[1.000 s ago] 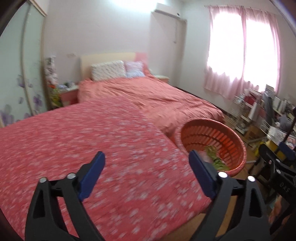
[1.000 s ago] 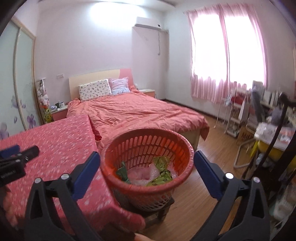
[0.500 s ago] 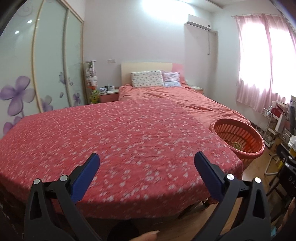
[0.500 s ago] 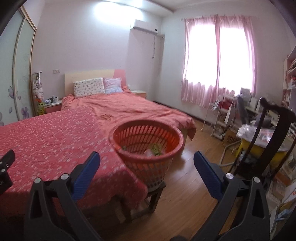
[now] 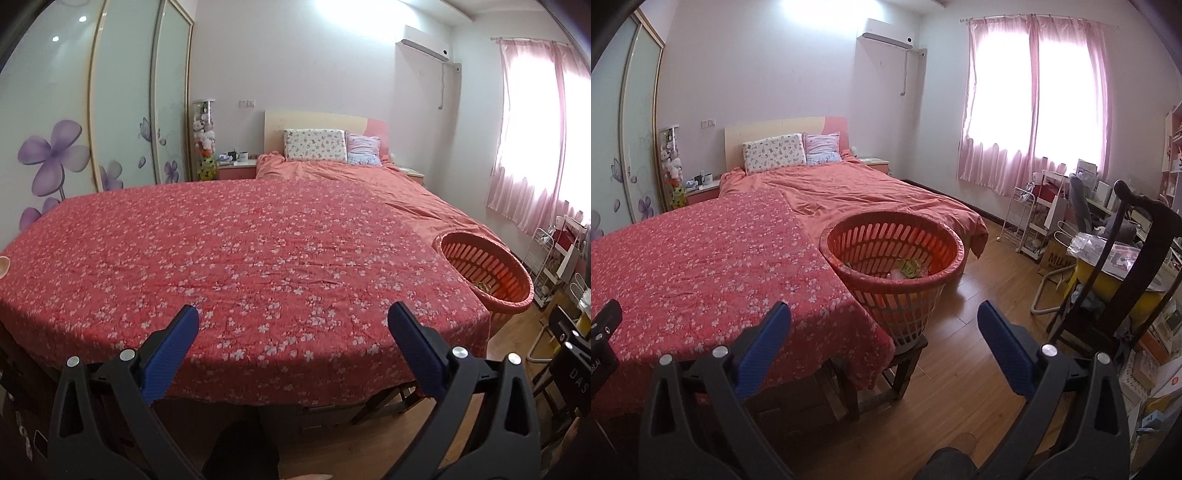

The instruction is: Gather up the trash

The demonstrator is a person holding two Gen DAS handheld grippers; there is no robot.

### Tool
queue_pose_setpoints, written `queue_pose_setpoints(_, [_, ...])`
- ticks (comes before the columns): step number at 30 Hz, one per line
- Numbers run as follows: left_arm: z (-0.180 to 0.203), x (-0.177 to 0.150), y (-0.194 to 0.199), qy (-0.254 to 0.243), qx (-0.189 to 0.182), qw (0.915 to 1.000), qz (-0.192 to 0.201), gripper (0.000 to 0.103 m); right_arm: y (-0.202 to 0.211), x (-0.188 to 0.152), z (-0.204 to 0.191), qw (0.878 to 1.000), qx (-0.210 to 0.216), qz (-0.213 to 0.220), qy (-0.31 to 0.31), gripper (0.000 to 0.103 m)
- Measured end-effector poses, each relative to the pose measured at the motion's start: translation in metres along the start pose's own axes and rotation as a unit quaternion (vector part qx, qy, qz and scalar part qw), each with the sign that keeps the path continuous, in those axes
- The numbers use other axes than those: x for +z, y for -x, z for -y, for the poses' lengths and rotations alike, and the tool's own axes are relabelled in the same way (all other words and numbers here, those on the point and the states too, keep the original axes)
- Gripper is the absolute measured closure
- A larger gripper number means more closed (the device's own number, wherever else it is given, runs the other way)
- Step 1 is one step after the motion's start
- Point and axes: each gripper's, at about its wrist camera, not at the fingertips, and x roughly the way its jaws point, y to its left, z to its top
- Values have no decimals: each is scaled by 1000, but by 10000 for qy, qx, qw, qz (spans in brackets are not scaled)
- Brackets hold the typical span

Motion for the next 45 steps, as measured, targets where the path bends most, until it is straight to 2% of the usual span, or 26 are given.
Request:
queue_pose_setpoints(24, [-1,4,-2,-26,167,9998,-39,2,-13,8,0,10000,54,-9,78,4])
queue_pose_setpoints(45, [3,7,3,-58,87,9999,90,2,-17,8,-1,9999,101,-35,68,4])
